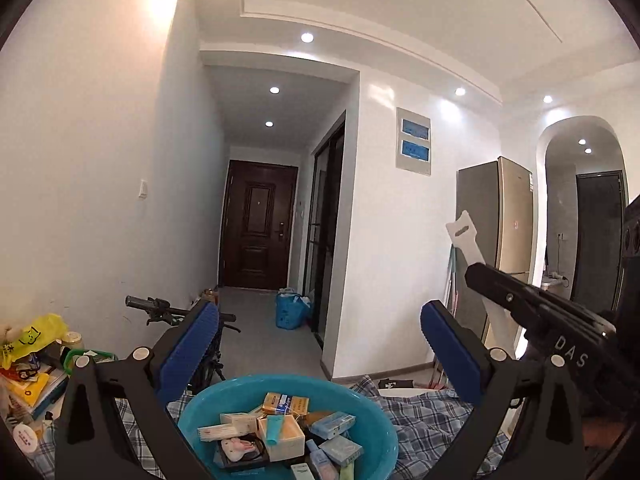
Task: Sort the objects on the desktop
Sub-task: 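Lift the cable tie up off the cloth with the right tool, then carry the cable tie over the basin and lower it in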
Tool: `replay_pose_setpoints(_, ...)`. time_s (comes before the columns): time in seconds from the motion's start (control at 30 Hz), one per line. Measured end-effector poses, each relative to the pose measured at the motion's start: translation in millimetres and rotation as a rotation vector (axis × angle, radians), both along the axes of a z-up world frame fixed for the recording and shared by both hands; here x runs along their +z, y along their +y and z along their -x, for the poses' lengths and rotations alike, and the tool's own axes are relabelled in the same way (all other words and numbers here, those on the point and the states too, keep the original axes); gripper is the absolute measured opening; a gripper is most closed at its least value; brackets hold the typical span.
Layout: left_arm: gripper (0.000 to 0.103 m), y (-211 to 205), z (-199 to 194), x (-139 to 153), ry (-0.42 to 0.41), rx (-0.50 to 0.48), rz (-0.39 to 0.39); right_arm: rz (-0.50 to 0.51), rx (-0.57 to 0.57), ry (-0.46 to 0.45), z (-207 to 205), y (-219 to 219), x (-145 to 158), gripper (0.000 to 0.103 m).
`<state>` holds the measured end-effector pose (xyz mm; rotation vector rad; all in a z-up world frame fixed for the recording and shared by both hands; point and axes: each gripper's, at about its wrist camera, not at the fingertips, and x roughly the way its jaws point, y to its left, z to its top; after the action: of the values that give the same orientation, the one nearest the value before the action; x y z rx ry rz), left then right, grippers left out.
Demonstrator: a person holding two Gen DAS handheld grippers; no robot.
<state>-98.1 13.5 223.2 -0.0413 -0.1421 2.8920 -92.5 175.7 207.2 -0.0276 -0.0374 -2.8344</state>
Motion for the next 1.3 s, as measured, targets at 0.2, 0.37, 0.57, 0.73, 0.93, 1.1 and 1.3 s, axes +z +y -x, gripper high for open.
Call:
replay_pose_setpoints(0.2, 0.103, 0.4, -3.5, 0.0, 0.012, 0.006, 0.03, -0.019, -0.032, -0.05, 17.0, -1.3, -8.6, 0.002)
replay_pose_setpoints(0.37, 0.103, -3.5, -1.8, -0.7, 0.04, 0.068, 0.041, -0.031, -0.031, -0.087, 34.2, 0.5, -12.4, 0.002)
replay_pose_setpoints(0.57, 0.103, -13.1, 34.9, -12.4, -0.044, 0.08, 0.016, -0.027, -0.007, -0.151, 52.0, 0.3, -23.6, 0.002)
replay_pose_setpoints(0.73, 0.103, -11.2, 66.9, -27.8, -0.133, 0.086, 0.04, -0.039, -0.002, -0.216, 74.0, -2.1, -37.1, 0.002)
replay_pose_setpoints(0.93, 0.103, -4.6, 101.5, -49.5, -0.232, 0.11, 0.12, -0.04, 0.022, -0.371, 119.3, -5.3, -69.8, 0.002)
replay_pose_setpoints(1.1, 0.103, -5.1, 135.3, -74.1, -0.354, 0.109, 0.098, -0.051, 0.032, -0.452, 143.2, -7.6, -91.5, 0.002)
replay_pose_setpoints(1.3, 0.102, -1.5, 161.6, -102.0, -0.47, 0.098, 0.106, -0.078, 0.026, -0.519, 162.8, -11.7, -112.5, 0.002)
